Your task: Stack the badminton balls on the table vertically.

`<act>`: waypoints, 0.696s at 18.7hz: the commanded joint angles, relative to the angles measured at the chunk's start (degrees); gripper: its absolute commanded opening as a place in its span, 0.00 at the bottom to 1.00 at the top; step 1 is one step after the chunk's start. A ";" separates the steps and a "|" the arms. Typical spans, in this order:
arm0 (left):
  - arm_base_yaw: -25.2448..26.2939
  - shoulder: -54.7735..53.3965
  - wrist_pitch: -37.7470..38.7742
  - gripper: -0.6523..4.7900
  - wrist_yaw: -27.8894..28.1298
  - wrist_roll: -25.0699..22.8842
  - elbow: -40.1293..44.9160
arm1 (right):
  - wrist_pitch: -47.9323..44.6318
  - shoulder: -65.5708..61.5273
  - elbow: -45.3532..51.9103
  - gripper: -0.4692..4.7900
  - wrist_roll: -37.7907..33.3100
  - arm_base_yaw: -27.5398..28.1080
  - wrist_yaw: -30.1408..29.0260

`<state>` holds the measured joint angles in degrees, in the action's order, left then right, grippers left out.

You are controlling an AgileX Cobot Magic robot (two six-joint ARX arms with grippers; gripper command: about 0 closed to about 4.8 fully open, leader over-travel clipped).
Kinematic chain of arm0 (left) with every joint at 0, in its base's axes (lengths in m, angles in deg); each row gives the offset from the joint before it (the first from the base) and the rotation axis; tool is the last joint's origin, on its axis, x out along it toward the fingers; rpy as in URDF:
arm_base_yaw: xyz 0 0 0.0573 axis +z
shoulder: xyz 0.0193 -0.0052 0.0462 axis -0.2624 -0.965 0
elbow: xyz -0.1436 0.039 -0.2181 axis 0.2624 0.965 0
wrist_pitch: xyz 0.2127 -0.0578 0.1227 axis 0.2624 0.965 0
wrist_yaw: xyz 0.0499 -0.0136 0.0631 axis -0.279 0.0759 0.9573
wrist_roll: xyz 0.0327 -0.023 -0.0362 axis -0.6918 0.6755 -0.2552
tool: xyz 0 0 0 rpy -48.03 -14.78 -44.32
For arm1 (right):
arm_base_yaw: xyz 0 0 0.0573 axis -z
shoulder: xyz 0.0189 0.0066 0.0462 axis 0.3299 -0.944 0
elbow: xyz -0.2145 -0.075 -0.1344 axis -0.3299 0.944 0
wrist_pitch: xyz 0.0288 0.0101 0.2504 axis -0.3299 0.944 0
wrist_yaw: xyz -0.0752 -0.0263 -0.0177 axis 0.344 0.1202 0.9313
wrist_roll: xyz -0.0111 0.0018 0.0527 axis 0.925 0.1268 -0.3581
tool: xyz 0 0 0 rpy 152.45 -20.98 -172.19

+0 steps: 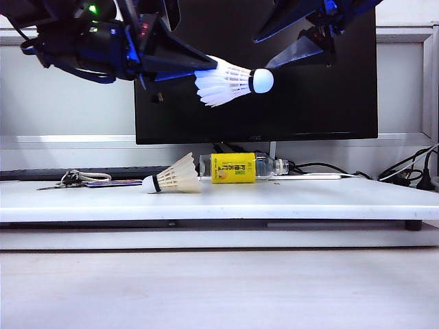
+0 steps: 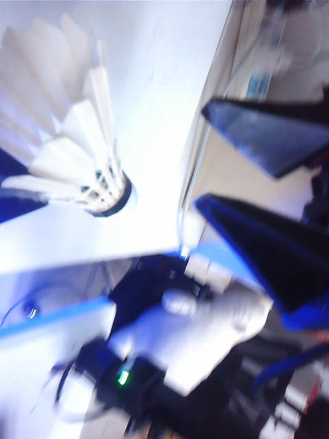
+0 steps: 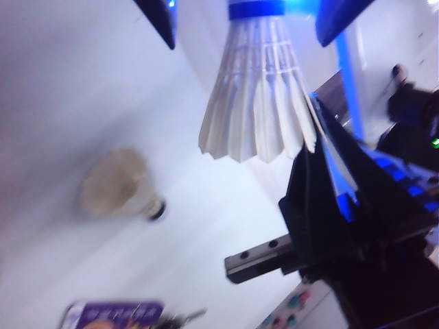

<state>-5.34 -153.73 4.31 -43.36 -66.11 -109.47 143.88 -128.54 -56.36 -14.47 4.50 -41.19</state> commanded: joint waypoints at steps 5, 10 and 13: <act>0.02 0.20 -11.85 0.15 6.82 10.60 -0.17 | -8.79 2.16 -0.22 0.59 -4.90 0.24 4.46; 0.02 0.20 -12.09 0.15 7.34 11.10 -0.15 | -14.71 9.38 -0.20 0.59 -7.43 0.24 8.76; 0.02 0.20 -12.63 0.15 6.88 11.58 -0.15 | -17.77 22.47 7.13 0.58 -8.48 0.24 12.09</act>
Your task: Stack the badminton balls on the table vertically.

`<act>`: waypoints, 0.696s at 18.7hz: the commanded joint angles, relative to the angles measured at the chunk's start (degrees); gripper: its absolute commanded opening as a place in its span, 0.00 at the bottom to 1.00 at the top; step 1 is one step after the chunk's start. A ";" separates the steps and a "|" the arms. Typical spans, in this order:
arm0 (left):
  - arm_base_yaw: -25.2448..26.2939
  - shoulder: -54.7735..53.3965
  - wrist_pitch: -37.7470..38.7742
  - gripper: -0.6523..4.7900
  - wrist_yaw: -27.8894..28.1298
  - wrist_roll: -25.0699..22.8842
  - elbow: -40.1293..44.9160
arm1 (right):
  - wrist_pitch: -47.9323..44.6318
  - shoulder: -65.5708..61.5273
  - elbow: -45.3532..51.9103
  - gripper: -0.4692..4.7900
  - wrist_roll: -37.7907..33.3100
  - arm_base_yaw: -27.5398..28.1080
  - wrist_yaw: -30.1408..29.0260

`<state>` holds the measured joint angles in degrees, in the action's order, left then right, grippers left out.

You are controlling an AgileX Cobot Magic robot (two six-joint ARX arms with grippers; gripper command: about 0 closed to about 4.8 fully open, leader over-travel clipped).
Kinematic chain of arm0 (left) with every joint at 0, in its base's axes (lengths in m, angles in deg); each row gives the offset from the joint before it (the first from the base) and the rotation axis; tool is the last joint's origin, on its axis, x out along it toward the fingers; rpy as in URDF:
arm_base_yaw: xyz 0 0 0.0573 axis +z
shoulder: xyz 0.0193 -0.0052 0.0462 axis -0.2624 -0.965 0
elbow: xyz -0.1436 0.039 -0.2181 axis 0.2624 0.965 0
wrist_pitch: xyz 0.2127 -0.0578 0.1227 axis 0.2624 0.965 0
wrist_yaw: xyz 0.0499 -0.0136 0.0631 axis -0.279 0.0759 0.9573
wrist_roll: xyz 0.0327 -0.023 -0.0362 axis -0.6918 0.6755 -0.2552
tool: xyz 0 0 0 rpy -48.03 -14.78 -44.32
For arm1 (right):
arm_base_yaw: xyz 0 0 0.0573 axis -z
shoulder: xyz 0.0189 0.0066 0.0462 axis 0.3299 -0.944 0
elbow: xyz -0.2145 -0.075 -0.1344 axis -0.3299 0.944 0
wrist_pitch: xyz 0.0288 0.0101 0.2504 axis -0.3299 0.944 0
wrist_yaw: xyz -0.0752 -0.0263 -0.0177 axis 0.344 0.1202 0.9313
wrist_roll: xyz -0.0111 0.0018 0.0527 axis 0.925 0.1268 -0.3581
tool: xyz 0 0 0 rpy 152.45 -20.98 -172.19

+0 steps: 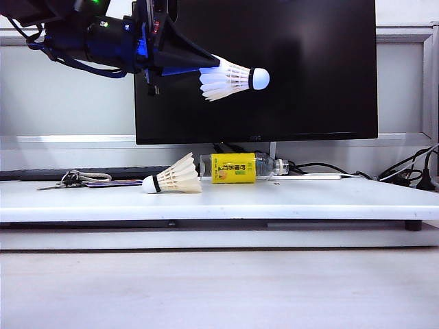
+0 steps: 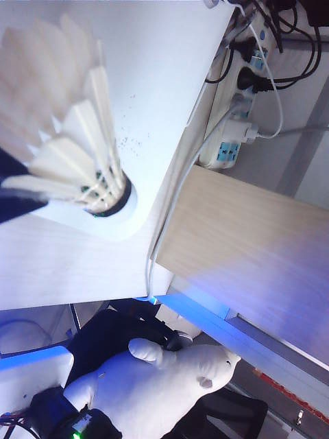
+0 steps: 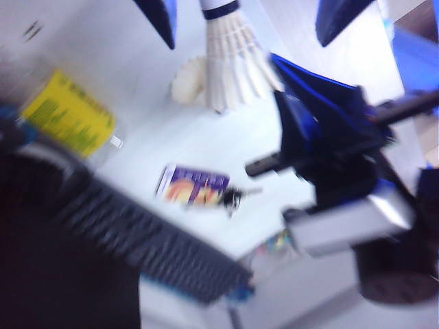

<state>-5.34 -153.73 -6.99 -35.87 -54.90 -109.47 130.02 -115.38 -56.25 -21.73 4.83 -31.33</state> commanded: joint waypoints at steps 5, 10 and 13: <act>0.00 0.20 -1.57 0.15 -1.95 0.98 -0.15 | -27.28 28.72 33.77 0.57 -11.30 -0.04 7.39; -0.02 0.20 -2.69 0.15 -3.17 2.69 -0.15 | -61.61 38.91 59.60 0.52 -27.41 -0.20 15.37; -0.74 0.20 -8.20 0.15 -2.97 7.30 -0.15 | -74.77 37.48 68.37 0.53 -33.62 -0.24 18.27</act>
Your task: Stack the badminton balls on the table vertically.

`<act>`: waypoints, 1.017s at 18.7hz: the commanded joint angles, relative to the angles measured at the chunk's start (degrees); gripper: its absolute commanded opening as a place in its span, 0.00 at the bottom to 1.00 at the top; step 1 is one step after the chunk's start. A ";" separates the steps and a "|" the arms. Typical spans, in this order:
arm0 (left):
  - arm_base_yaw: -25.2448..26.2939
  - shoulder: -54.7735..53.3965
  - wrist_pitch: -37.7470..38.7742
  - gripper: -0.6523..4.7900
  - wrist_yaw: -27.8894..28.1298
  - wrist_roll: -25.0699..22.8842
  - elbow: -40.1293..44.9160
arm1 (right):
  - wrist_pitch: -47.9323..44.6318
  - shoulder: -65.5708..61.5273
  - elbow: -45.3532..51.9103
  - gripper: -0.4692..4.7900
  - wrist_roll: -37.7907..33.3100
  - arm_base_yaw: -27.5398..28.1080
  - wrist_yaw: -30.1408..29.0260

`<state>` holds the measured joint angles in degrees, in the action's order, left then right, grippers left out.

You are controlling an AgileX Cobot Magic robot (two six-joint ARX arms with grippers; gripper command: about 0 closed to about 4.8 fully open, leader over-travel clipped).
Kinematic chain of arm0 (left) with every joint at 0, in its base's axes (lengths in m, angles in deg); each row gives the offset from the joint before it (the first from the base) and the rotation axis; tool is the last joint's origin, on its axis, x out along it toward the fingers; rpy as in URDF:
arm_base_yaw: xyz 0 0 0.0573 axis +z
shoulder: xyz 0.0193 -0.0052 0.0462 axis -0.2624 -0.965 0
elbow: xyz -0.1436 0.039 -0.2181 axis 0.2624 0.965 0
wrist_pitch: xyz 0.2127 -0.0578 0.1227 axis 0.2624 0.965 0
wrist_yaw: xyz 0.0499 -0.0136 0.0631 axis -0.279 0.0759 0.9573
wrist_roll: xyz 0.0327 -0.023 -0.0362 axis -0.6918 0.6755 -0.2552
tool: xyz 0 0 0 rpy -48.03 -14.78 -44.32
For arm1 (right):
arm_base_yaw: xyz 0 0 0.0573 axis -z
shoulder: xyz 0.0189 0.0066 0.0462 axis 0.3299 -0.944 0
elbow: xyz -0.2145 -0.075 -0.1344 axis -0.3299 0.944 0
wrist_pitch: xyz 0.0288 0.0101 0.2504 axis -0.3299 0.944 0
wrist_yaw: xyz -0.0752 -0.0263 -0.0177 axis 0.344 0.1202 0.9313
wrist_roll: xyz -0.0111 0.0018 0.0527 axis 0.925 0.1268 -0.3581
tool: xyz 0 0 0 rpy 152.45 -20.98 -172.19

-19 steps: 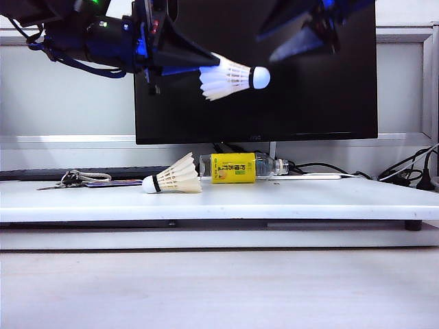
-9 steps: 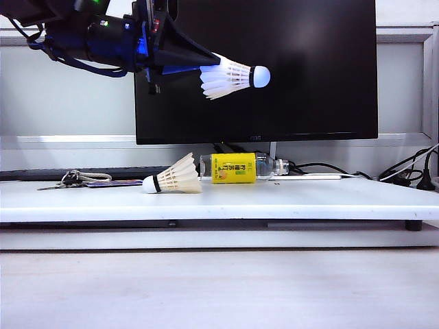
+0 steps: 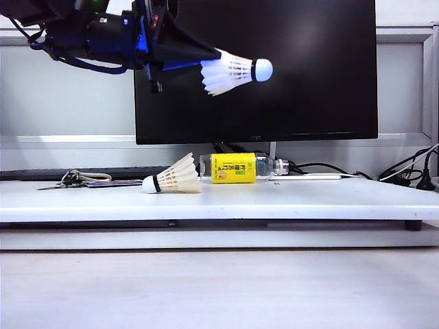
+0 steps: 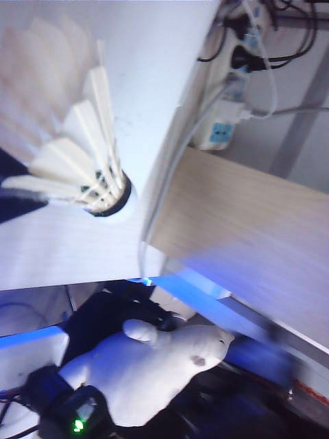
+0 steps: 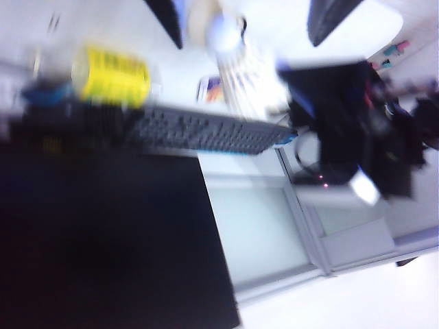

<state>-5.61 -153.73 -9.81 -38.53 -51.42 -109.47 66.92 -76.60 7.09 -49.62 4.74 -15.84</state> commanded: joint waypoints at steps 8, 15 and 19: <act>-6.12 -0.63 -20.46 0.15 5.53 13.60 -0.15 | -46.64 -18.62 11.72 0.59 -16.57 -4.92 10.47; -6.14 -1.70 -27.98 0.15 4.66 20.28 -0.15 | -58.42 -26.38 11.56 0.59 -18.16 -7.15 14.86; -6.12 -1.95 -37.75 0.16 5.22 28.94 -0.15 | -58.55 -26.60 11.13 0.60 -18.05 -7.23 15.08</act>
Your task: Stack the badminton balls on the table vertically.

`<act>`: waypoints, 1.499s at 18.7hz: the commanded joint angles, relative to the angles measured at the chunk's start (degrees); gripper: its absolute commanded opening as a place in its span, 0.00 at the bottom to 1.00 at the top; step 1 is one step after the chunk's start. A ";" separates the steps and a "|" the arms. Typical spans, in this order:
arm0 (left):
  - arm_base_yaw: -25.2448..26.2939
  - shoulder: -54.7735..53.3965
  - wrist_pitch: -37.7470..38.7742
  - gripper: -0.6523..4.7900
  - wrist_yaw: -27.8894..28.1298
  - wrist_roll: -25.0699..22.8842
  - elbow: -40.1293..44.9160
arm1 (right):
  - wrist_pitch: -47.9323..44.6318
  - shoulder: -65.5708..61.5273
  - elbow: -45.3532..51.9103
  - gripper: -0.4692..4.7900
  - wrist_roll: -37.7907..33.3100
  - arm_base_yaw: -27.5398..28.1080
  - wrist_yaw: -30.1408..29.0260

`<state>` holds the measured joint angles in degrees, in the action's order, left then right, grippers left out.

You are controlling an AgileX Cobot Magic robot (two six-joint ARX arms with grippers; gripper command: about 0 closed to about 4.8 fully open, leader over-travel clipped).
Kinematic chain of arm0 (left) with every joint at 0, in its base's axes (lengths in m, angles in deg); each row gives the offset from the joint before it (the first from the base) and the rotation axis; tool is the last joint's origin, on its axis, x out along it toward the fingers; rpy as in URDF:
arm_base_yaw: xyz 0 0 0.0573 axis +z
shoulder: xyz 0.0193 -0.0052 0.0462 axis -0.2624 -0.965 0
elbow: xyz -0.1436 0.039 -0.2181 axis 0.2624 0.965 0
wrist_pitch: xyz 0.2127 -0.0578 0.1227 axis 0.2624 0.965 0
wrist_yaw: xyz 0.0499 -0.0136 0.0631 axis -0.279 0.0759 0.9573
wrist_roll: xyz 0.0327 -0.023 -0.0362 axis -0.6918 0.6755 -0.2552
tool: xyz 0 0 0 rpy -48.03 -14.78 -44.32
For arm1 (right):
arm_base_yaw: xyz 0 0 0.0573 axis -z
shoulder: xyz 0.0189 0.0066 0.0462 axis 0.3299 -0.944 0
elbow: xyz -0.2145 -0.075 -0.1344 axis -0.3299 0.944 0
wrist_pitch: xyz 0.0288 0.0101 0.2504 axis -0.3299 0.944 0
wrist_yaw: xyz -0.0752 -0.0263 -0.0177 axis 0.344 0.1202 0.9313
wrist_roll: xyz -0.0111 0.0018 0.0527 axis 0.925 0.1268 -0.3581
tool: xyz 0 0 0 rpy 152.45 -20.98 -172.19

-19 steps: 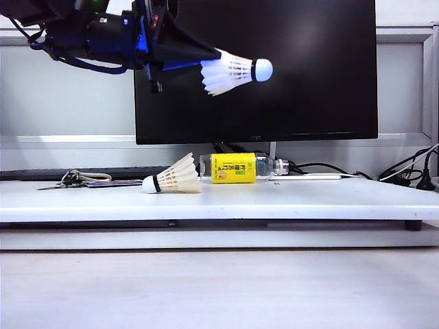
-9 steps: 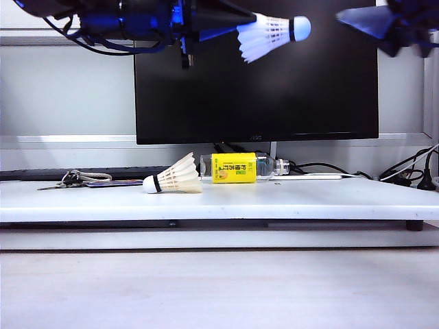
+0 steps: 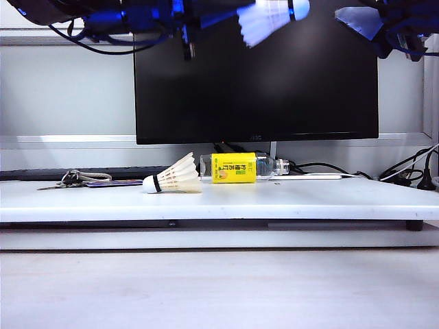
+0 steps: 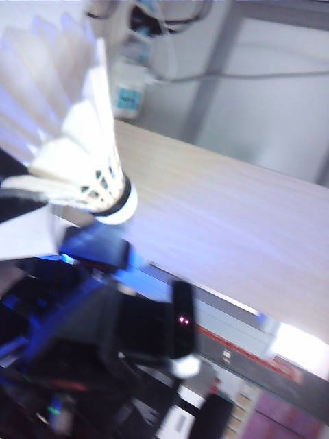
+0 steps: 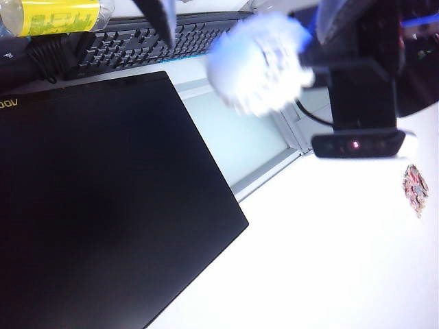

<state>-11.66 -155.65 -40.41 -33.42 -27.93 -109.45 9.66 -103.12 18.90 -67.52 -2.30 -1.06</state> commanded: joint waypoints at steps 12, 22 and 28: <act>-3.76 -1.62 -12.24 0.16 3.61 10.54 -0.15 | -1.36 -1.46 -5.31 0.59 1.38 -1.66 1.81; -3.76 -1.79 -12.22 0.16 0.87 10.88 -0.15 | -1.36 -1.79 -5.57 0.52 1.36 -1.66 3.32; -3.76 -1.79 -12.24 0.16 0.76 11.26 -0.17 | -1.29 -1.81 -5.57 0.46 1.33 -1.66 3.32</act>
<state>-15.35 -157.71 -51.86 -32.35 -16.91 -109.45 9.26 -105.02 13.67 -66.38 -3.89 2.09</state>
